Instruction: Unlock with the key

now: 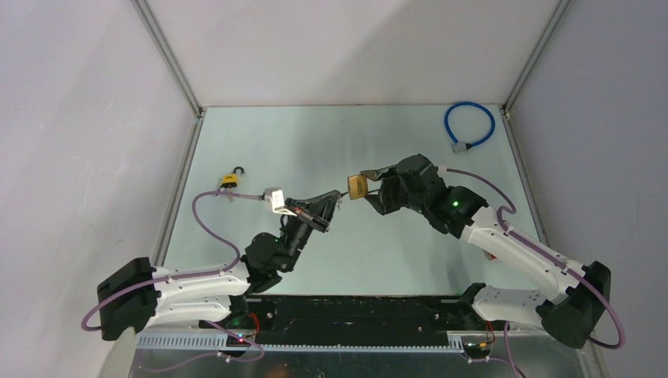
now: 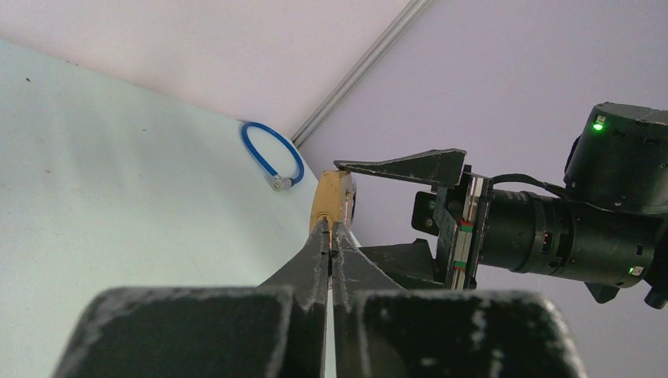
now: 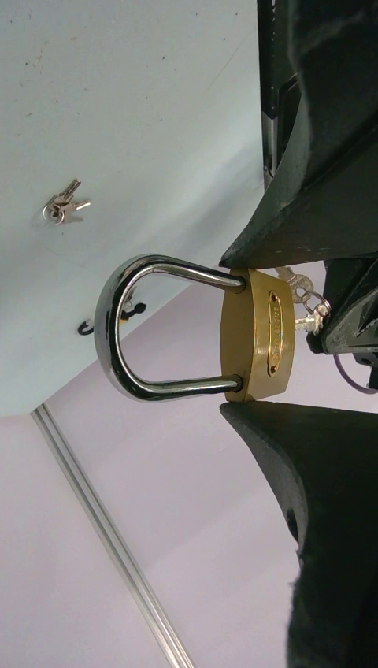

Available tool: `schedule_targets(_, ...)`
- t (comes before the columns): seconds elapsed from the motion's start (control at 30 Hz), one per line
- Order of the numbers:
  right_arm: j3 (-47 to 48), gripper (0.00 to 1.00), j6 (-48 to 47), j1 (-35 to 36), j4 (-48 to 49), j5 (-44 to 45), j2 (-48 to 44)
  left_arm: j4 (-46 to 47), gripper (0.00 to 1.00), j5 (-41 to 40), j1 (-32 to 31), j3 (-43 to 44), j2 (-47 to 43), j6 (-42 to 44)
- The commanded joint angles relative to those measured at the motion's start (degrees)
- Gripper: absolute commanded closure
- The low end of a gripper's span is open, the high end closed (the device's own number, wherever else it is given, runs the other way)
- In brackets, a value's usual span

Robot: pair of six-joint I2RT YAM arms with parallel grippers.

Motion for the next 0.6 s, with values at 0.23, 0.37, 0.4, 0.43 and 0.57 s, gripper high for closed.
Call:
schedule_targets(0.23, 0.23, 1.00, 1.17, 0.52, 8.89, -1.05, -3.07, 2.49, 1.00, -3.70, -1.00, 1.33, -0.54, 1.62)
schedule_targets(0.37, 0.23, 1.00, 0.58, 0.46, 7.97, -0.49, -3.28, 4.30, 1.00, -5.67, -0.94, 0.95, -2.37, 2.91)
schedule_targets(0.4, 0.24, 1.00, 0.54, 0.54, 7.64, -0.44, -3.29, 4.61, 1.00, -5.79, -0.93, 0.91, -2.53, 3.51)
schedule_targets(0.43, 0.27, 1.00, 0.54, 0.58, 7.50, -0.37, -3.26, 5.17, 1.00, -5.83, -0.92, 0.91, -2.76, 3.65)
schedule_targets(0.57, 0.29, 1.00, 0.47, 0.72, 7.42, -0.47, -3.10, 6.24, 1.00, -5.07, -0.95, 1.15, -2.79, 4.15)
